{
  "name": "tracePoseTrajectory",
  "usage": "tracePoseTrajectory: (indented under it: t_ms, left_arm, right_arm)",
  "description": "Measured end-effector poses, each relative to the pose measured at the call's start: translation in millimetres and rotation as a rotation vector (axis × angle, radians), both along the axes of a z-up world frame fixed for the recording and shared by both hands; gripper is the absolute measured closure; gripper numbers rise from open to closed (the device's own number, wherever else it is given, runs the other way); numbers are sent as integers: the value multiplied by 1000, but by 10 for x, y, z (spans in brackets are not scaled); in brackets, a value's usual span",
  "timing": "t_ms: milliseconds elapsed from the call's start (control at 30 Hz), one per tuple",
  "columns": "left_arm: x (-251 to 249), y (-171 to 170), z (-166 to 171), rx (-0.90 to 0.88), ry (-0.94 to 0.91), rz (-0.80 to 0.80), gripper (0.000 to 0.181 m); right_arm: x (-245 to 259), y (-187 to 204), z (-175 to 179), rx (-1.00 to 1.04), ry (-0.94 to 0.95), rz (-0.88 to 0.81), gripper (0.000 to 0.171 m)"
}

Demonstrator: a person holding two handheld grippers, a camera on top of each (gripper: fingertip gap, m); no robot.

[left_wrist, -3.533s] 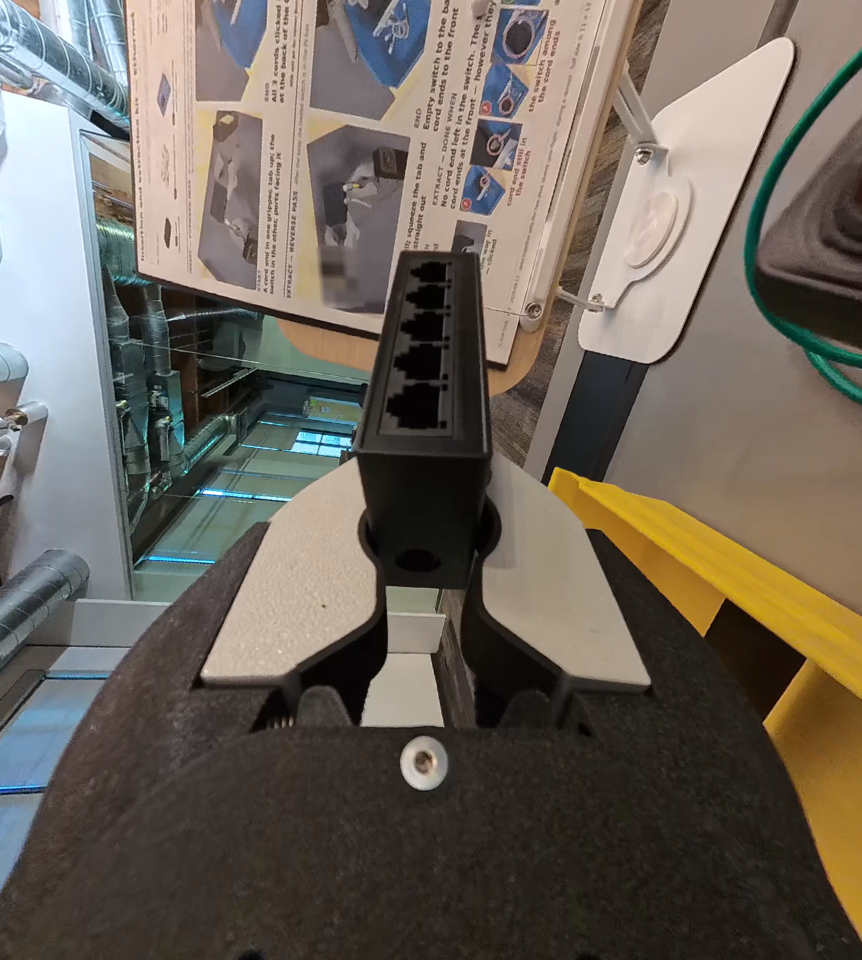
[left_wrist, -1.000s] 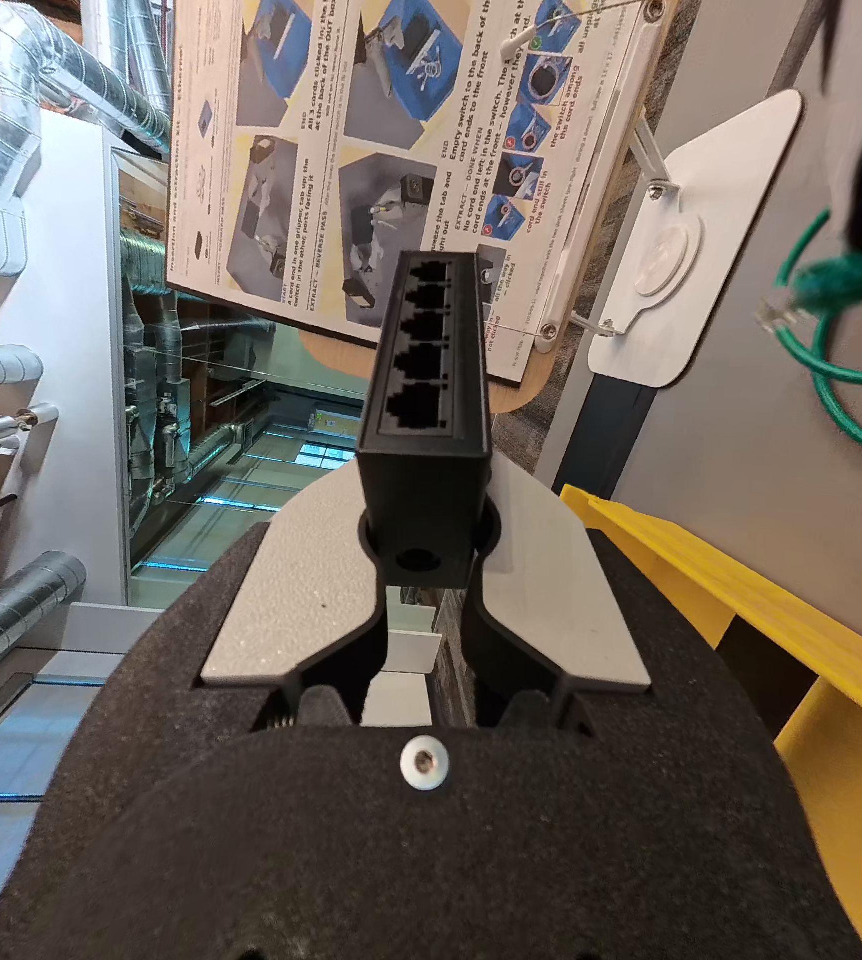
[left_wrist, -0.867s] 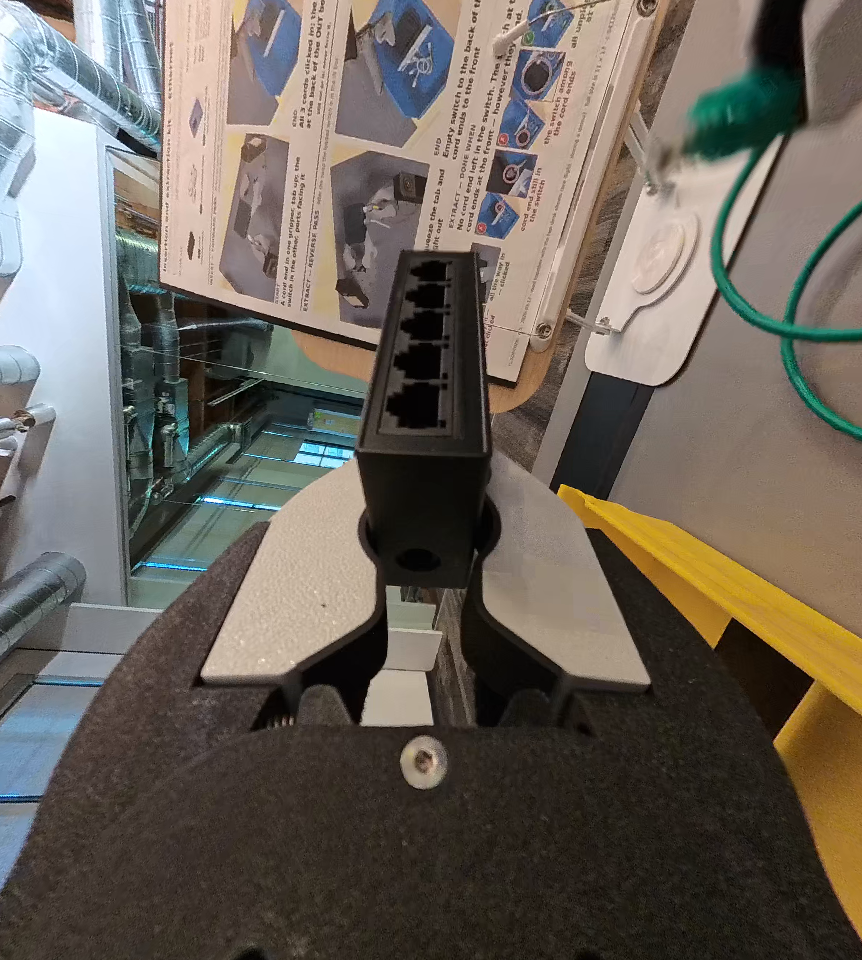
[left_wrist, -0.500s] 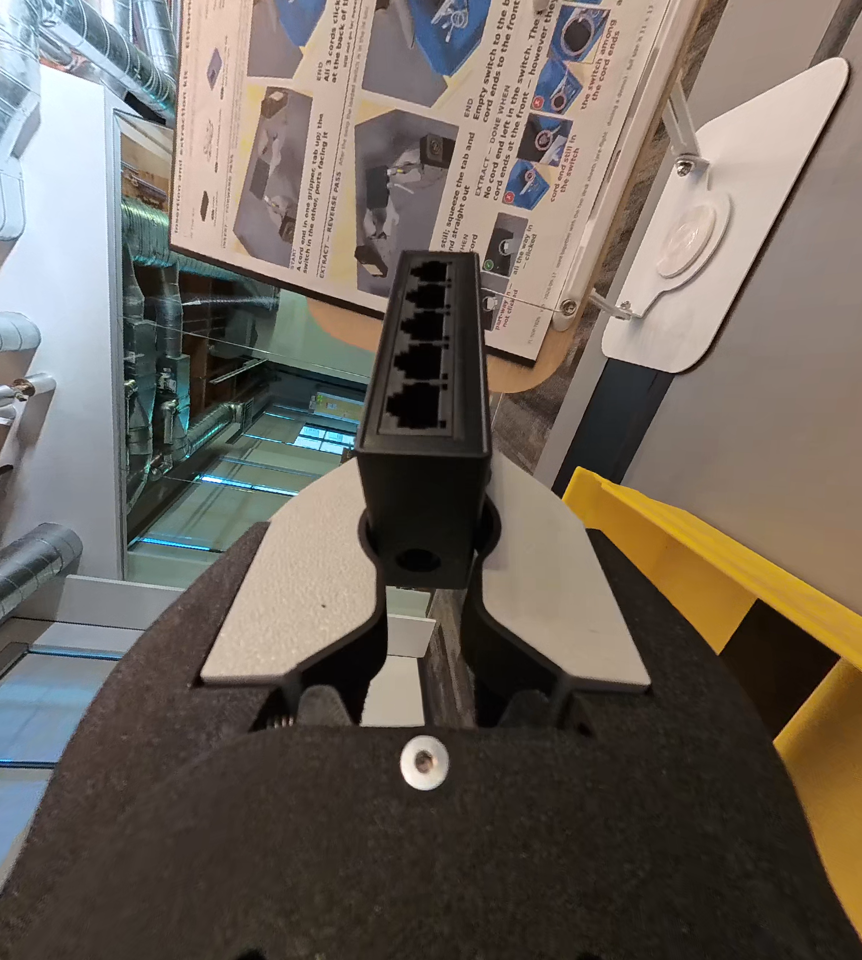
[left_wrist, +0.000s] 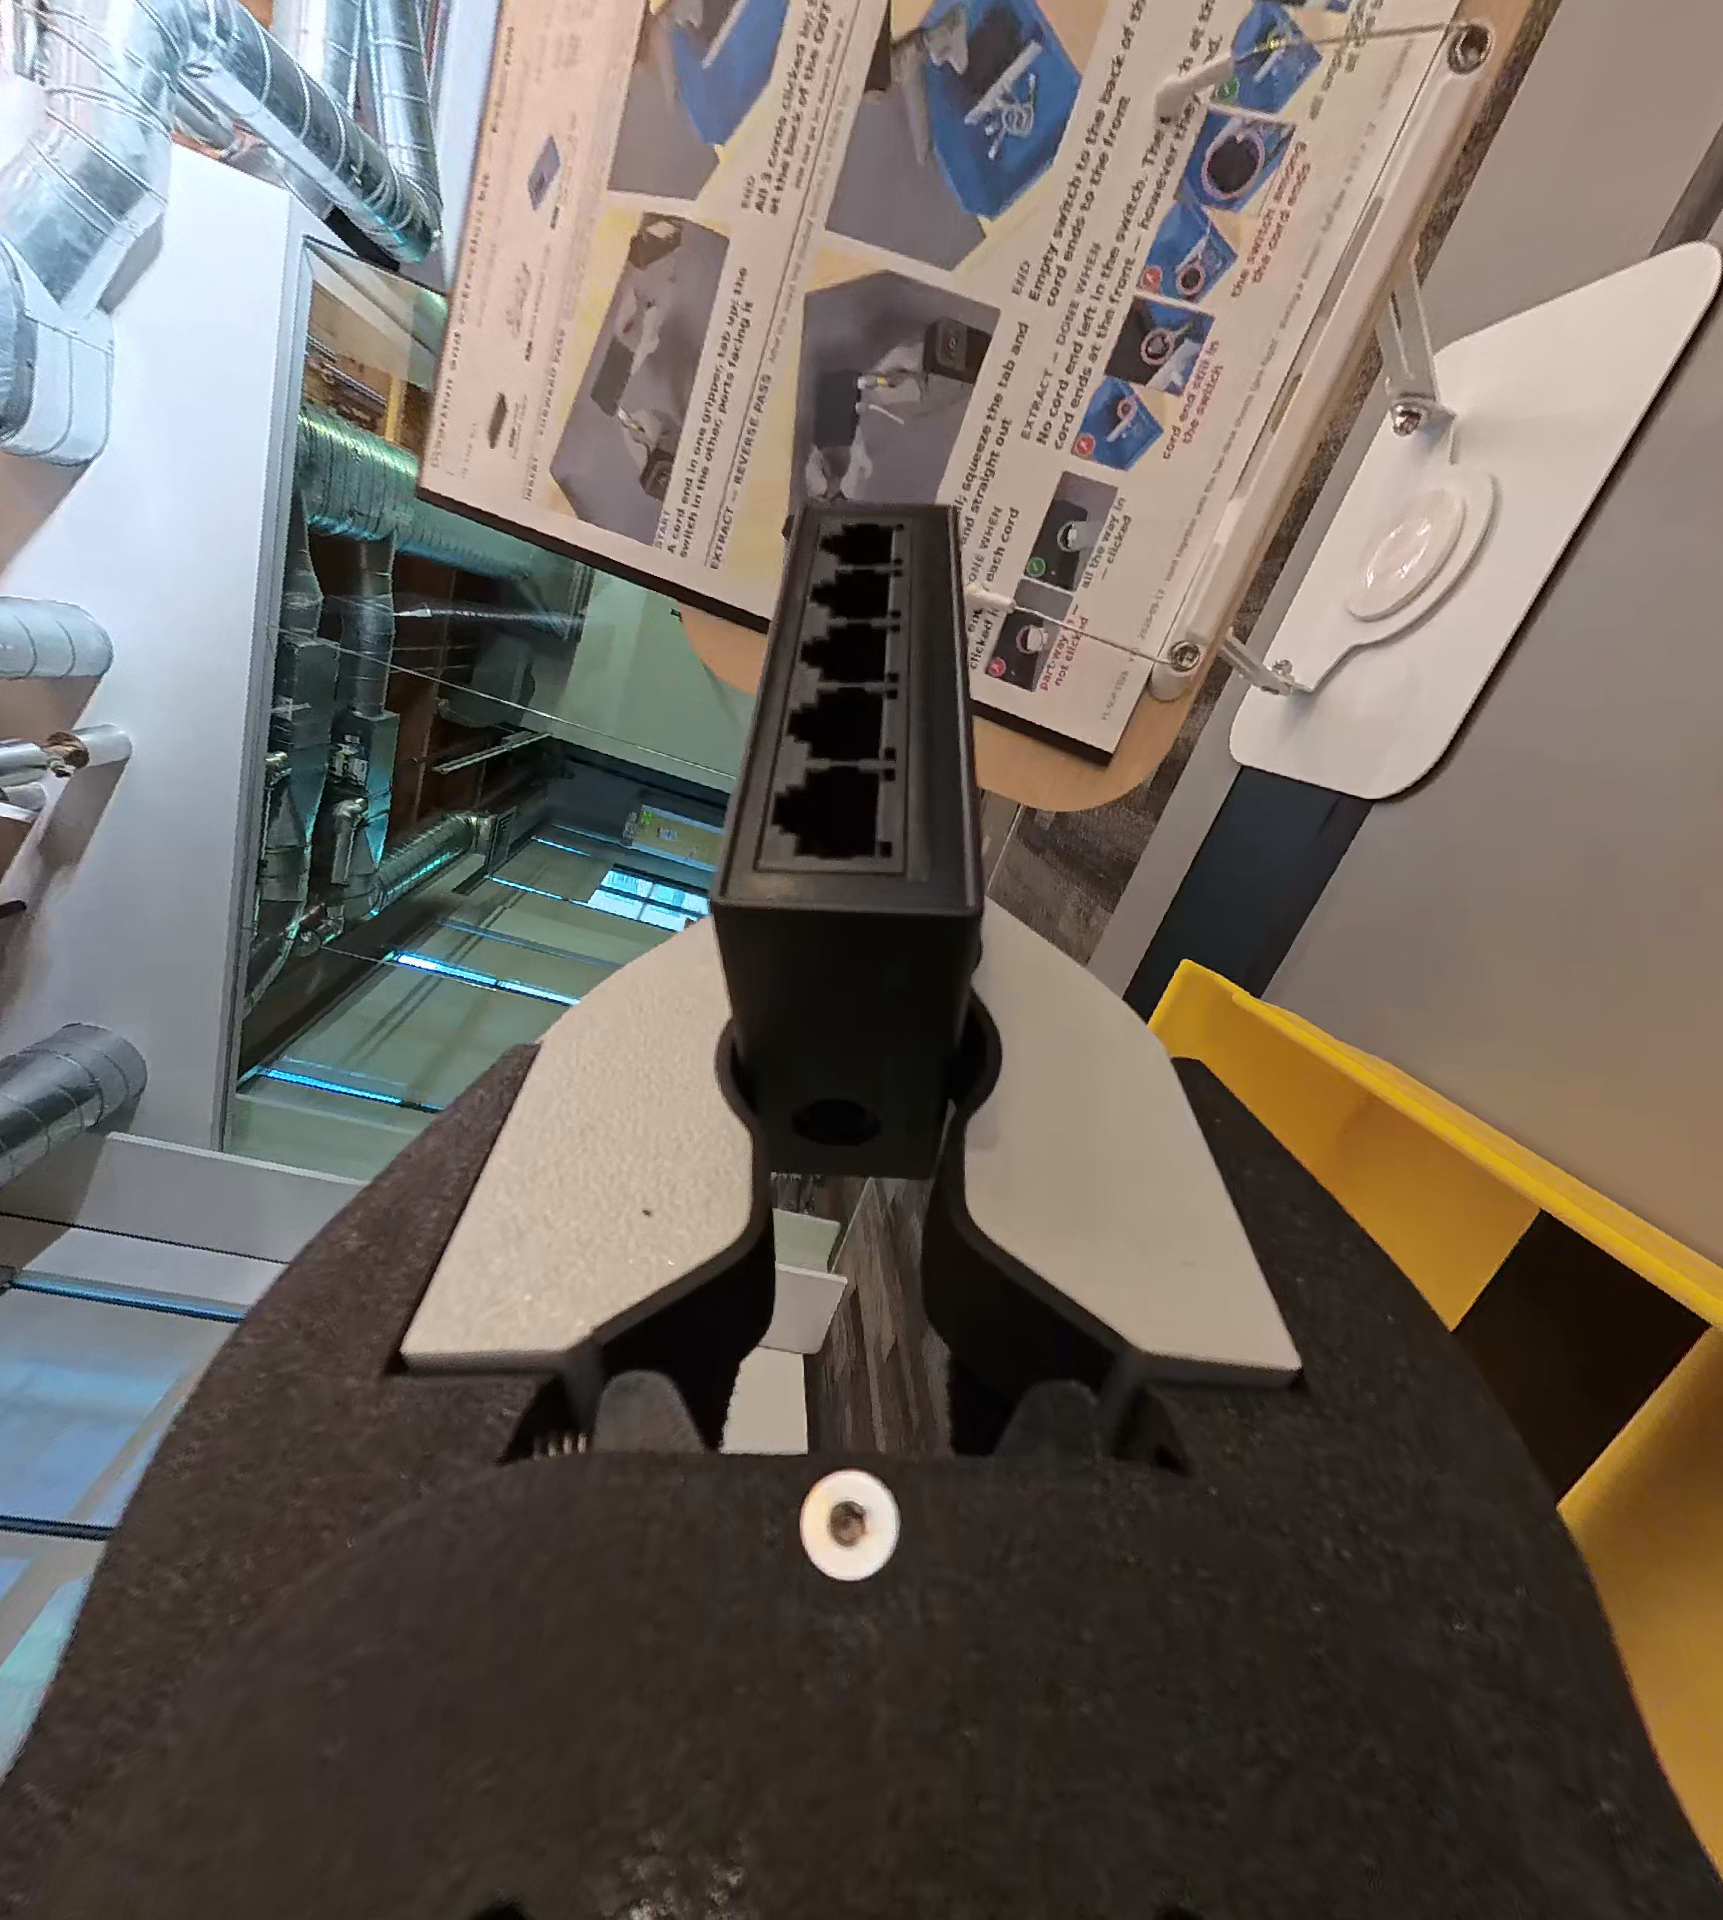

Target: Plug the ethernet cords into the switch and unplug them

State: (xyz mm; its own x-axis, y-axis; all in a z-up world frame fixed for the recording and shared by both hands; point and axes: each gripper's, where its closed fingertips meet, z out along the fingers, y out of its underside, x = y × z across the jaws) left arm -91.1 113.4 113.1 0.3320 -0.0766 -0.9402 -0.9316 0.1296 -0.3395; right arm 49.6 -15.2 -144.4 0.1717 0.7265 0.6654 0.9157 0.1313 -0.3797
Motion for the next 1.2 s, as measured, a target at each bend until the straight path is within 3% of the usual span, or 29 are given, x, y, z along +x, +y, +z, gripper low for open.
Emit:
tracePoseTrajectory:
  t_ms: [100, 267, 400, 467, 667, 1200]
  left_arm:
    - [29, -29, 26, 7, -7, -16, 152]
    - [57, -44, 43, 12, -12, -30, 152]
    - [63, -57, 60, 15, -17, -35, 152]
    - [71, -65, 68, 19, -17, -38, 152]
    - [116, -63, 49, 15, -2, -41, 152]
    - [270, -54, -19, 4, 40, -59, 152]
  right_arm:
    - [-52, -3, -62, -160, 129, -8, 160]
    - [-183, -79, -24, -609, 420, 16, 152]
    - [-208, -69, 54, -789, 547, 41, 161]
    - [-190, -68, 43, -817, 522, 61, 167]
    - [-128, -34, -16, -739, 350, 83, 152]
    - [-141, -111, 30, -793, 254, 204, 149]
